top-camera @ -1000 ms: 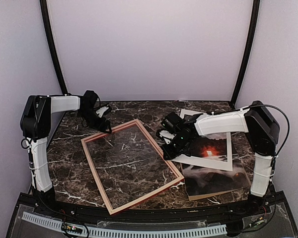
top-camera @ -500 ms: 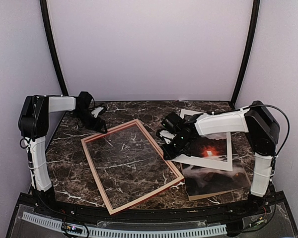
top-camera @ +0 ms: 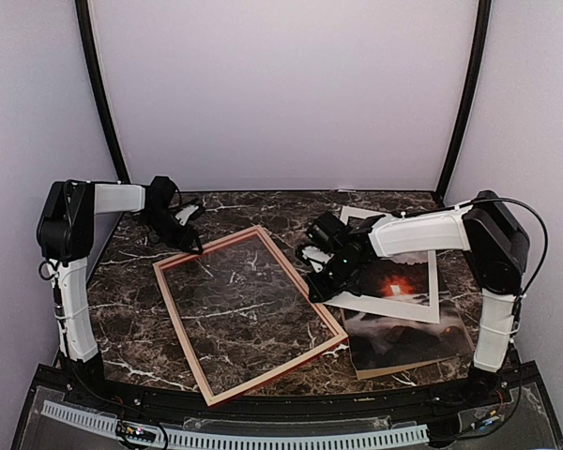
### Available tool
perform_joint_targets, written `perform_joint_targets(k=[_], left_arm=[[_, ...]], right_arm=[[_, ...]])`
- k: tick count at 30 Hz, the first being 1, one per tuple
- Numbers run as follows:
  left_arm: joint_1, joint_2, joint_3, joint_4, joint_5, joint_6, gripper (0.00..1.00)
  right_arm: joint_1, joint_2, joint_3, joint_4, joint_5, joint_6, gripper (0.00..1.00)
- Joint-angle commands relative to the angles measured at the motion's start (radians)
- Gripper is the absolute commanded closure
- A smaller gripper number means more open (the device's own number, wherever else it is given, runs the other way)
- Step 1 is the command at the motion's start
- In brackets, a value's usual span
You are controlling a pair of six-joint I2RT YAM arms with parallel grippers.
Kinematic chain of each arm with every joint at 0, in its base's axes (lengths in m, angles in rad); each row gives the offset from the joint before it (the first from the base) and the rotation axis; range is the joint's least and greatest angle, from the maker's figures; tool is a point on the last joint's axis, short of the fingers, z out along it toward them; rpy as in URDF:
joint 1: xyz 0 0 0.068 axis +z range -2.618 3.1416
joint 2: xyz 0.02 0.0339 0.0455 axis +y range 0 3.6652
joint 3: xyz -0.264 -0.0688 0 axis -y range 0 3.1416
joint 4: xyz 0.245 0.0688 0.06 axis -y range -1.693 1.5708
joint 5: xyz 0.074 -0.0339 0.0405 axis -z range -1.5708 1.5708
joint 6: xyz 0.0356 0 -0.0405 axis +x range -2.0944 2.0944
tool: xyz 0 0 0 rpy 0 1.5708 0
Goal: Put the photo into the frame
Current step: Pick up the glass panel from the frame body.
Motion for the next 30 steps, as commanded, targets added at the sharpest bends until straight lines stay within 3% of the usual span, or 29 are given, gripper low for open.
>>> perform_joint_targets(k=[1, 13, 23, 26, 30], left_arm=[[0.024, 0.023, 0.009, -0.011, 0.041, -0.007, 0.59], [0.089, 0.059, 0.058, -0.025, 0.121, -0.075, 0.74], [0.126, 0.067, 0.111, -0.024, 0.190, -0.129, 0.75], [0.126, 0.075, 0.125, -0.046, 0.200, -0.123, 0.70], [0.132, 0.075, 0.134, -0.075, 0.205, -0.116, 0.49]], right_arm=[[-0.005, 0.011, -0.035, -0.010, -0.005, -0.024, 0.94], [-0.004, 0.005, -0.063, 0.009, -0.016, -0.010, 0.95], [-0.005, -0.007, -0.085, 0.020, -0.017, 0.005, 0.96], [-0.005, -0.006, -0.085, 0.021, -0.019, 0.007, 0.96], [-0.005, -0.003, -0.081, 0.023, -0.023, 0.010, 0.96]])
